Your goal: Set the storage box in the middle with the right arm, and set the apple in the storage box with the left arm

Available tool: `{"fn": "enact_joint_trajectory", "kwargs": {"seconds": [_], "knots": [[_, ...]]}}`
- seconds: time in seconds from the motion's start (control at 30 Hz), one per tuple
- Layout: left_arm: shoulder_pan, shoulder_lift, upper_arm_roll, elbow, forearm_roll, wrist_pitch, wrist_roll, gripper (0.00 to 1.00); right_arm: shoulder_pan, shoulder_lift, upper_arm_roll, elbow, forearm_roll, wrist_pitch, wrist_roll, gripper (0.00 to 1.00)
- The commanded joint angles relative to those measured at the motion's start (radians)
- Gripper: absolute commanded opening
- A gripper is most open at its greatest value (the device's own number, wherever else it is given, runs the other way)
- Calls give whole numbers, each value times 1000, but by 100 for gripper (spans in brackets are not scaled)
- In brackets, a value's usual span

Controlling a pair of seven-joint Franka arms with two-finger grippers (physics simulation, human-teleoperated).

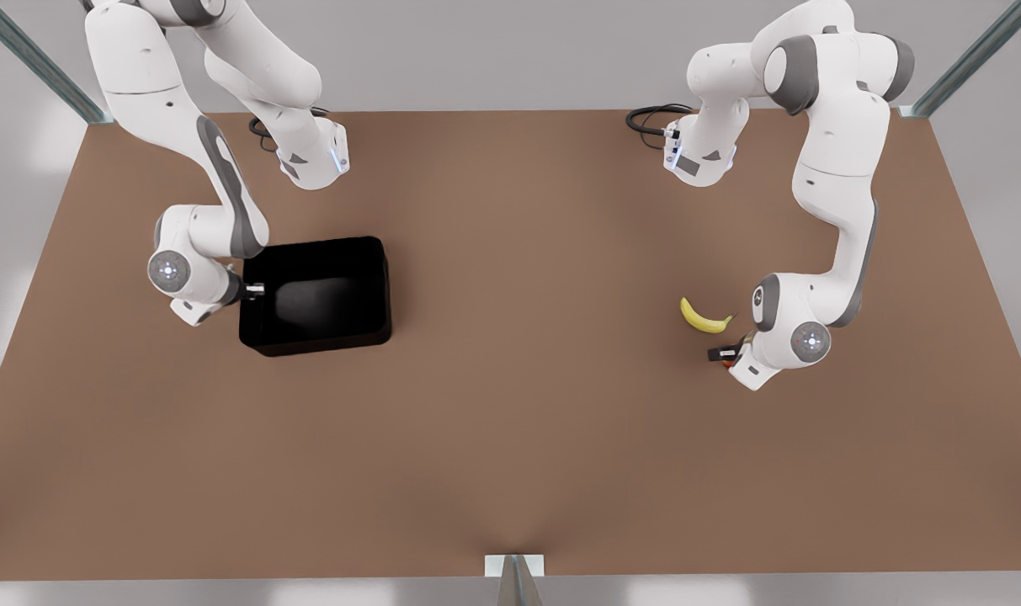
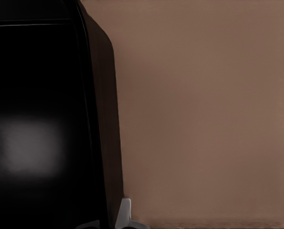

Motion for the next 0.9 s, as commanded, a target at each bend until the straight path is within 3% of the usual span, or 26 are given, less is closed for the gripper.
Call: {"fn": "enact_joint_trajectory", "kwargs": {"seconds": [0.0,0.13,0.33,0.53,0.67,0.77,0.87], "knots": [[-1,0,0,0,1,0,0,86,0,-9,0,2,-9,-16,5,21],[0,0,0,0,-1,0,0,81,12,-56,26,71,6,-131,21,21],[0,0,-2,0,1,0,-1,76,23,109,234,439,129,-333,201,21],[0,0,-2,0,1,0,-1,74,293,275,236,694,135,-435,393,21],[0,0,0,0,1,0,-1,73,454,461,222,944,135,-499,546,21],[0,0,-2,0,1,0,-1,73,606,570,133,1077,148,-499,618,21],[0,0,-2,2,1,0,-1,73,680,631,113,1151,154,-499,669,21]]}}
